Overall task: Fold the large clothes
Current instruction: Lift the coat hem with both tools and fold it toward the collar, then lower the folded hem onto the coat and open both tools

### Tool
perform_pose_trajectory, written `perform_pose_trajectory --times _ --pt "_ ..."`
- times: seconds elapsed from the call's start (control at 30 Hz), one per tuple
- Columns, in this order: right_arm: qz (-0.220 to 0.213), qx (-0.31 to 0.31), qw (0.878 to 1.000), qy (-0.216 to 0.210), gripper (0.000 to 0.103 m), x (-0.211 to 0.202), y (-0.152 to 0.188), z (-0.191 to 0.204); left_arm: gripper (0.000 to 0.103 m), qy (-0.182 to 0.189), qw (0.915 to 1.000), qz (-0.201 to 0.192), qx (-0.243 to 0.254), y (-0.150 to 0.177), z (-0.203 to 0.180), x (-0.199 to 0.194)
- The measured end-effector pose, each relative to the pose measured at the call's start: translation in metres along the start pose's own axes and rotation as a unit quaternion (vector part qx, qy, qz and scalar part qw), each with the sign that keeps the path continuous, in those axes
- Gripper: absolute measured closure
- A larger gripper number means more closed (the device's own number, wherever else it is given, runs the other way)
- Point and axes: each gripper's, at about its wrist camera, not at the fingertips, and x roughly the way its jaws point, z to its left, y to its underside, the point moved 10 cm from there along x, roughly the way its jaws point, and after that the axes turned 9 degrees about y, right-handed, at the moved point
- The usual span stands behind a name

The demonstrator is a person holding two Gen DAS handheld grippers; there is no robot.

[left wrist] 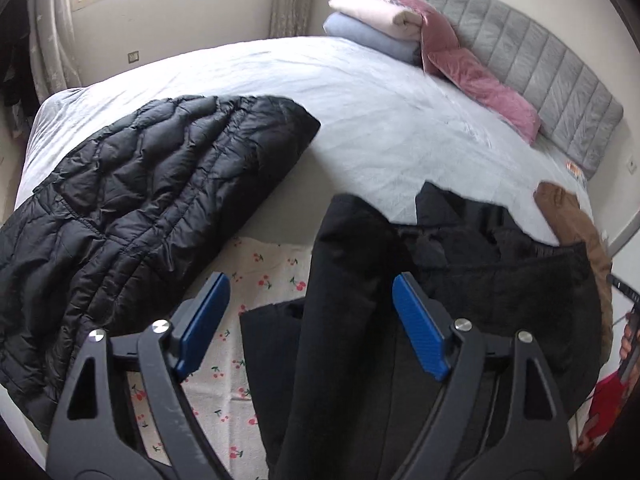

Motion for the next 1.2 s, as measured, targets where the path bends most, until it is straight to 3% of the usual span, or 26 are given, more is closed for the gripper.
perform_pose_trajectory --times 0.13,0.2,0.23,0.27,0.3,0.33,0.43,0.47,0.53,0.6,0.67,0.7,0.8,0.87,0.93,1.0,1.07,1.13,1.17,1.2 --pt "0.032 -0.037 0.998 0.043 0.029 0.049 0.009 0.000 0.019 -0.010 0.9967 0.063 0.051 0.029 -0.008 0.046" --pt "0.047 -0.030 0.997 0.057 0.033 0.076 0.010 -0.004 0.021 -0.020 0.9954 0.074 0.057 0.032 -0.008 0.066" --pt "0.045 -0.019 0.998 0.048 0.041 0.086 0.009 -0.004 0.035 -0.017 0.9959 0.070 0.055 0.029 -0.010 0.075" --pt "0.039 -0.008 0.999 0.028 0.075 0.092 0.006 0.001 0.049 -0.005 0.9965 0.068 0.050 0.026 -0.014 0.080" --pt "0.041 0.000 0.999 0.015 0.096 0.096 0.003 0.007 0.088 0.002 0.9968 0.068 0.043 0.023 -0.018 0.085" --pt "0.035 0.006 0.999 0.021 0.097 0.097 -0.001 0.010 0.096 -0.004 0.9971 0.065 0.041 0.019 -0.023 0.086" --pt "-0.045 -0.004 0.995 0.089 0.099 0.073 -0.036 0.006 0.096 -0.072 0.9920 -0.042 0.095 -0.019 -0.037 0.055" --pt "-0.068 0.014 0.991 0.113 0.099 0.067 -0.050 -0.003 0.096 -0.093 0.9879 -0.087 0.089 -0.038 -0.031 0.040" --pt "-0.087 0.044 0.984 0.152 0.101 0.066 -0.067 -0.019 0.095 -0.119 0.9836 -0.126 0.050 -0.059 -0.007 0.033" --pt "-0.077 0.049 0.972 0.216 0.102 0.081 -0.071 -0.038 0.094 -0.179 0.9783 -0.099 0.033 -0.061 0.022 0.055" --pt "-0.032 0.073 0.978 0.194 0.101 0.105 -0.059 -0.046 0.095 -0.252 0.9658 -0.055 0.030 -0.050 0.054 0.076" --pt "-0.027 0.088 0.980 0.174 0.100 0.110 -0.054 -0.047 0.095 -0.252 0.9669 -0.038 0.012 -0.044 0.065 0.082" --pt "-0.031 0.062 0.986 0.149 0.090 0.103 -0.044 -0.031 0.091 -0.192 0.9778 -0.072 -0.043 -0.041 0.064 0.060" --pt "-0.045 0.013 0.989 0.138 0.083 0.085 -0.041 -0.002 0.079 -0.148 0.9842 -0.093 -0.030 -0.046 0.032 0.041" --pt "-0.052 -0.027 0.992 0.113 0.075 0.065 -0.037 0.038 0.062 -0.089 0.9920 -0.087 0.018 -0.044 -0.031 0.031" --pt "-0.053 -0.066 0.994 0.071 0.060 0.047 -0.028 0.090 0.056 -0.016 0.9955 -0.064 0.068 -0.029 -0.106 0.034" --pt "-0.058 -0.095 0.992 0.053 0.054 0.037 -0.021 0.132 0.056 0.062 0.9914 -0.030 0.111 -0.004 -0.182 0.047" --pt "-0.056 -0.104 0.992 0.038 0.054 0.035 -0.011 0.160 0.056 0.131 0.9810 0.010 0.143 0.031 -0.250 0.070" --pt "-0.051 -0.102 0.993 0.025 0.054 0.038 -0.008 0.173 0.056 0.153 0.9753 0.021 0.158 0.045 -0.275 0.082" --pt "-0.044 -0.100 0.994 0.010 0.054 0.042 -0.002 0.181 0.055 0.149 0.9728 0.029 0.175 0.052 -0.287 0.098"
